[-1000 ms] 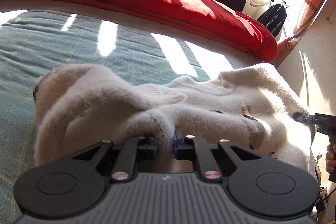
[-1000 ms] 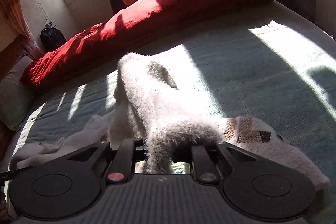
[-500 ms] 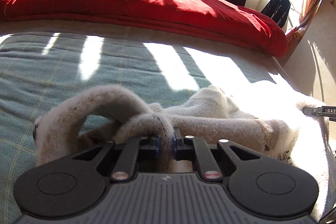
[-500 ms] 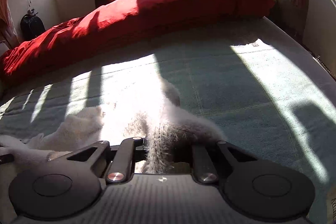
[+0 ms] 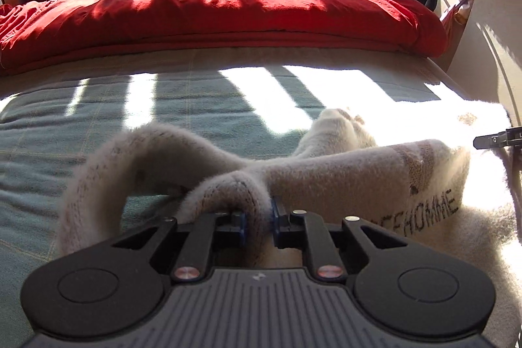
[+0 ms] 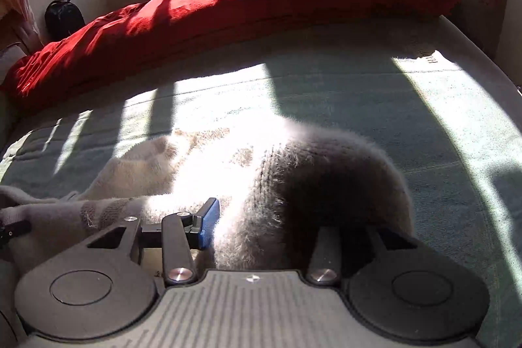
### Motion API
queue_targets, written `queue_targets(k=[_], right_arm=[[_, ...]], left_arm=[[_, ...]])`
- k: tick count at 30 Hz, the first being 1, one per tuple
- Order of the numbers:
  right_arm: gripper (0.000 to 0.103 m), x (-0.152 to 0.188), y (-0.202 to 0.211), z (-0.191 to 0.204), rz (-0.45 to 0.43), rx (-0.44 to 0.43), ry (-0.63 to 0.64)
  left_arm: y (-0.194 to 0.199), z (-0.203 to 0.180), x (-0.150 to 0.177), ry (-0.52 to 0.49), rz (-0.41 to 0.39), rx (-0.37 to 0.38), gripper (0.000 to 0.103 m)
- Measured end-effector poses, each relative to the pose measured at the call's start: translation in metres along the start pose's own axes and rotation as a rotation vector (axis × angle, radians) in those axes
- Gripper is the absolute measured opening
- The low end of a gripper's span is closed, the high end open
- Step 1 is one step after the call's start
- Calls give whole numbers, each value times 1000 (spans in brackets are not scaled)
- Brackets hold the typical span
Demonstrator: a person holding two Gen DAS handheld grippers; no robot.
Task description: Fold clothes
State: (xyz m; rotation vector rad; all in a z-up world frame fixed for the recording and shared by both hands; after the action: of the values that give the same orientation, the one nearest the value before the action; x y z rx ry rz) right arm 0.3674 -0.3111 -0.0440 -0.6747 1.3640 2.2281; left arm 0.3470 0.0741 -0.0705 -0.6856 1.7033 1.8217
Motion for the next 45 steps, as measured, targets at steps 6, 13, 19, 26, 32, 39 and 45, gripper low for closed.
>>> queue_targets(k=[6,13,19,26,32,39,45], right_arm=[[63,30,50,13,52,-47,6],[64,94,98,20,187,-104,5],[65,148,115,29,239,-173,-35],[65,184,132,15,164,-229,-206],[67,199,155,-3,80,-220,-294],[69,222,176,-34,-3,-220,-415],[69,233,184,-53,-32,-218,-471]], left_arm=[[47,2,21,-59,5,-25,42],[106,-20,72,-231,45,-37,47],[152,-72,110,-424,-6,25,58],[171,-147,138,-596,-60,106,63],[175,-215,147,-678,-82,201,64],[161,-296,139,-677,-145,147,70],[133,-338,142,-712,-176,-30,70]])
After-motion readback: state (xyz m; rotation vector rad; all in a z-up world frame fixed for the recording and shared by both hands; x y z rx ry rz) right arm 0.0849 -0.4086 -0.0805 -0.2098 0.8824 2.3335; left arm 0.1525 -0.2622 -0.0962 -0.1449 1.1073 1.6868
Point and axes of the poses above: each gripper's, at about its wrist camera, not at the fingertips, and y roughly against the way its jaws point, z to its left, x to its underside, the point moved 1 cm from there along -y, roughly the way its jaws point, and after that the axes turned 13 degrees about -x, right-handed, at the moved point
